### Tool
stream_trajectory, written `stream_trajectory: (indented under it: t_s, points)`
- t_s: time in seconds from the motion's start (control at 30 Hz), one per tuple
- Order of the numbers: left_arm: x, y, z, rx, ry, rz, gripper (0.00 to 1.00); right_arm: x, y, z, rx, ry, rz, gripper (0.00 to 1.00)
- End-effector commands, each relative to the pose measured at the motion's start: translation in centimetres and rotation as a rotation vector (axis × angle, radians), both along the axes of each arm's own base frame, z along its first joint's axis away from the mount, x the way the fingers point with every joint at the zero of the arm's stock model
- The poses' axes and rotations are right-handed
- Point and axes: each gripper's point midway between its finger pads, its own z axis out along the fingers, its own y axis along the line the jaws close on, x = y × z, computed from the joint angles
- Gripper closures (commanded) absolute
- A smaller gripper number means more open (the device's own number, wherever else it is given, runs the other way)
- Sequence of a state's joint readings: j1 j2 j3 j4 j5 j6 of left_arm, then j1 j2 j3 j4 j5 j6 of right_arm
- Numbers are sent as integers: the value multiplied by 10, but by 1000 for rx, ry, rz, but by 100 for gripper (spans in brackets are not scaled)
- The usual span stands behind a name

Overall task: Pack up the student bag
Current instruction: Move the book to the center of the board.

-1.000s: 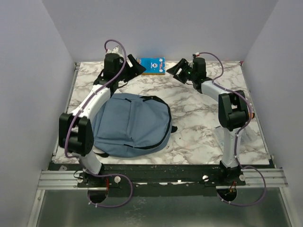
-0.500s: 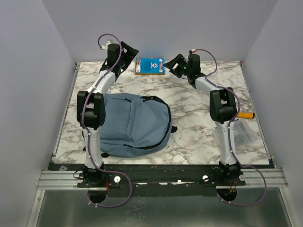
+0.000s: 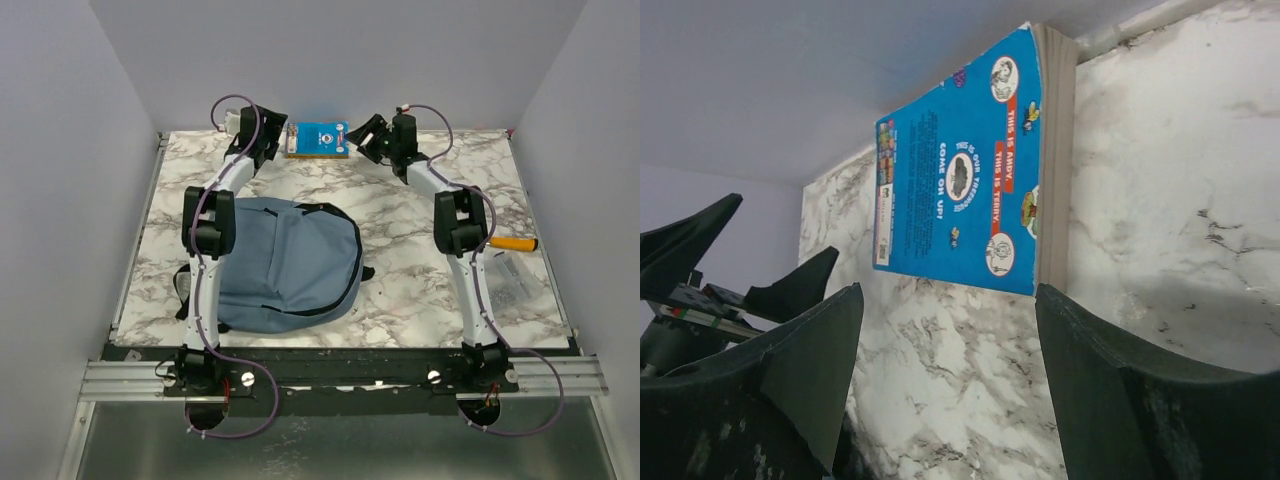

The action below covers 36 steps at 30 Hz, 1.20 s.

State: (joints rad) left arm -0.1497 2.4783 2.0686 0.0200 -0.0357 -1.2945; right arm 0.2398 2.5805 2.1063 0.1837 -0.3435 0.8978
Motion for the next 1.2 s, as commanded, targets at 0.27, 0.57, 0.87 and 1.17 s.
stream_trajectory:
  t_s: [0.27,0.57,0.87,1.17]
  points:
    - [14,17,-13,58,88,117,3,13,-10,-51,-25,83,-58,27]
    - [6,-4,-15,71,93,32,8,14,4,-75,-10,105,-36,39]
    - [-15,-9,29,205,26,-138,10,13,8,-88,-83,77,-17,69]
    - [-66,6,109,408,-69,-214,9,-5,36,-93,-92,55,94,86]
